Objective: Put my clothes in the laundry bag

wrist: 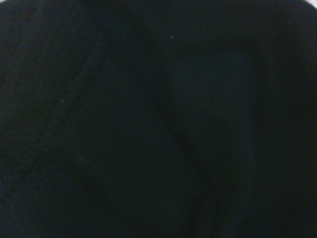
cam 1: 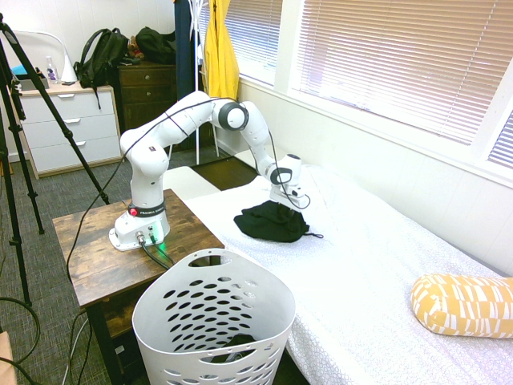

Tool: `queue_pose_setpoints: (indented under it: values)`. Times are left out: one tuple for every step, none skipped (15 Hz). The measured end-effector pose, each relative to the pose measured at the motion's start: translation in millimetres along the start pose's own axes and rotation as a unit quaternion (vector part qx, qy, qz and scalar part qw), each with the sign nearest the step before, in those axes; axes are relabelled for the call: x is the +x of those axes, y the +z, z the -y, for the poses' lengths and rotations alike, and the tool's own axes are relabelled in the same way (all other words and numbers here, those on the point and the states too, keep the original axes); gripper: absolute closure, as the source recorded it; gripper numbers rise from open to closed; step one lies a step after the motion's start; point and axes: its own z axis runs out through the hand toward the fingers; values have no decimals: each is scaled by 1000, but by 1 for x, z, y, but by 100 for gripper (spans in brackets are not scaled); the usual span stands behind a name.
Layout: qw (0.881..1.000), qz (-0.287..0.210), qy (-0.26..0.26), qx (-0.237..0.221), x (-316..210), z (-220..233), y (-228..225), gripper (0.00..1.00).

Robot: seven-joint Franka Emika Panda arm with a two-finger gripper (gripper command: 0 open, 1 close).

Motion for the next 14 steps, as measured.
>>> queue_pose_setpoints:
  values:
    - [1000,0,1,0,0,0,1,100]
    - [1000,1,1,0,0,-1,1,100]
    - [1000,1,2,-1,0,-2,2,100]
    - [1000,1,2,-1,0,-2,2,100]
    - [1000,1,3,-1,0,-2,2,100]
    - [1000,1,4,0,0,-2,2,100]
    - [1000,2,5,1,0,-2,2,100]
    - [1000,2,6,1,0,-3,2,100]
    - [1000,3,8,1,1,-3,3,100]
    - [1000,3,8,2,1,-3,3,100]
    - [1000,2,8,2,2,-3,4,100]
    - [1000,1,8,2,2,-2,4,100]
    - [1000,0,9,2,3,-3,3,100]
    - [1000,-1,12,3,5,-3,1,100]
